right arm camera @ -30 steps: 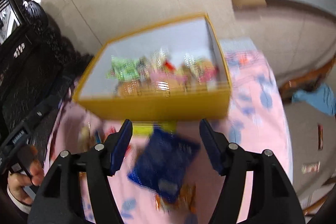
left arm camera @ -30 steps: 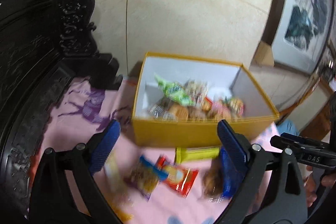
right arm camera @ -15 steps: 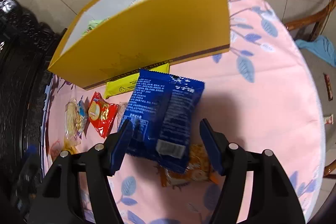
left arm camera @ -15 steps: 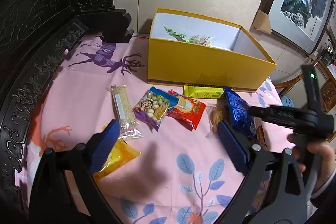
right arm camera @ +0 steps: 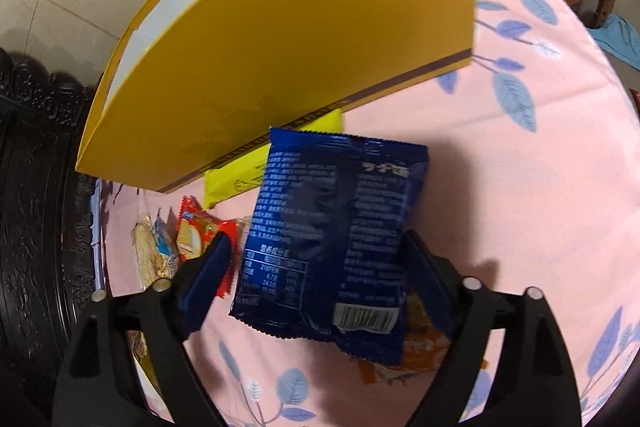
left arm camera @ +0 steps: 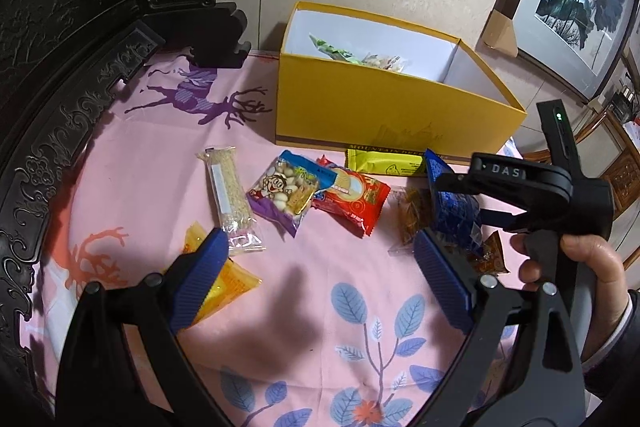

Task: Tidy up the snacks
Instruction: 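Grasp the blue biscuit pack with the right gripper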

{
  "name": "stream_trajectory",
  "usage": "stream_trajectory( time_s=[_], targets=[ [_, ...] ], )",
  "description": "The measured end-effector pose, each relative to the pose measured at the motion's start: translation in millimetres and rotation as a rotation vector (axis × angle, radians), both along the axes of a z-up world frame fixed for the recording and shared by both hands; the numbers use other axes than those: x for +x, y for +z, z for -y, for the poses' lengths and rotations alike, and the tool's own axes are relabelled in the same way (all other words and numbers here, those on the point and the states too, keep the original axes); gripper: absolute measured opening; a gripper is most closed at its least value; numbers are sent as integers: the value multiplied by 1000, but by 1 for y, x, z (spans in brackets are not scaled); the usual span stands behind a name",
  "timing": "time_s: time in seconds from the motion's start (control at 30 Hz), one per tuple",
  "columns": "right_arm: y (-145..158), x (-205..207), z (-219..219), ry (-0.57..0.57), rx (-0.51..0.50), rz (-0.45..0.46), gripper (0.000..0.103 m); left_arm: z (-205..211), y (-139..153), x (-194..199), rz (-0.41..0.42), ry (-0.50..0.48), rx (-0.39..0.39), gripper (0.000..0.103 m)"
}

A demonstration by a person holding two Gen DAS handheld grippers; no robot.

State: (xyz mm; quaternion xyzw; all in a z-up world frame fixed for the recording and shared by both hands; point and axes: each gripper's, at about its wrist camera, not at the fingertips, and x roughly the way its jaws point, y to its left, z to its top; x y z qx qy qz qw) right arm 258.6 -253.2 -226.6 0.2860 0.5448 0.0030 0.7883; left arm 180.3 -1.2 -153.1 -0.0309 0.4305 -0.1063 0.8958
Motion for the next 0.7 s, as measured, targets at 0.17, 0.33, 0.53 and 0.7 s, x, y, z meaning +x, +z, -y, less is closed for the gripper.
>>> stream_trajectory(
  time_s=[0.17, 0.33, 0.53, 0.7],
  targets=[
    [-12, 6, -11, 57, -70, -17, 88, -2, -4, 1, -15, 9, -1, 95],
    [-11, 0, -8, 72, -66, 13, 77, -6, -9, 0, -28, 19, 2, 95],
    [-6, -12, -5, 101, -91, 58, 61, -14, -17, -3, -58, 45, 2, 95],
    [5, -26, -7, 129, -131, 108, 55, -25, -17, -15, -51, 69, 43, 95]
  ],
)
